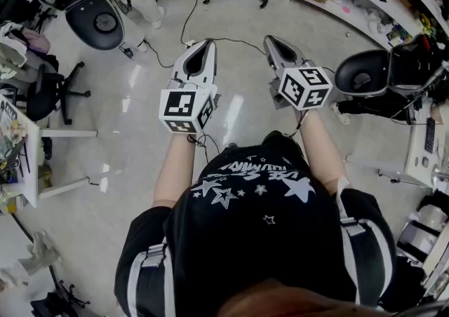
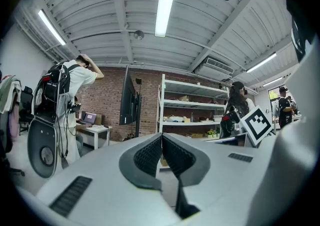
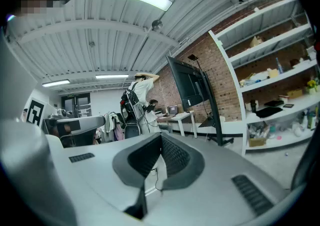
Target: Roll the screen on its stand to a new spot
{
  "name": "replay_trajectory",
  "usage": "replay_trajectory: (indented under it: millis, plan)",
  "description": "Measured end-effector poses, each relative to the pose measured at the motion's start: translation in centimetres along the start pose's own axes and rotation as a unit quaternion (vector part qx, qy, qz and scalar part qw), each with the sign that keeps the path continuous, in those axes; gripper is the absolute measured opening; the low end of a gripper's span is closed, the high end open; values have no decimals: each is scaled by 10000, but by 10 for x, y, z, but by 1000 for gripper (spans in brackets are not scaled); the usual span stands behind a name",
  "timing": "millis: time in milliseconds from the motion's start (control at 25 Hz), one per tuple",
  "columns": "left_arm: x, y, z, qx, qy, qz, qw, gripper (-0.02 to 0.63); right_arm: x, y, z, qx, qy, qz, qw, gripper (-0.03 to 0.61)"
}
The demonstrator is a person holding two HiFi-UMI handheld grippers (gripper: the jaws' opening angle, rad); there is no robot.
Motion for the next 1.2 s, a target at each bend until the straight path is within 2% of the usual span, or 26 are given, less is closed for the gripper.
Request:
replay_trajectory:
  millis: [240, 400, 600, 920, 1200]
  plan:
    - [7, -6, 9, -296, 4, -95, 9995, 12, -2, 9, 4, -28, -43, -39, 10000, 6]
    - [15, -18, 10, -234, 1, -192, 9995, 12, 21, 19, 5, 92, 13, -171, 9998, 6]
    - [38, -41, 5, -154, -14, -414, 9990, 12, 61, 30, -12, 180, 129, -458, 9987, 6]
    - [121, -61, 2, -161, 11, -546, 9984, 12, 118, 100, -47, 393, 241, -557, 9974, 6]
    - [187, -57, 1, -113, 11, -508, 9986, 12, 144, 169, -72, 499, 331, -489, 9970, 6]
Point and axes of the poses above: the fingertips, and each gripper's own axes: x forward along the fingers, y to its right, z out of its underside, the point moved 3 cm from there along -x, backward along the fingers, and after that the axes turned 4 degrees about x, right-handed, at the moved point
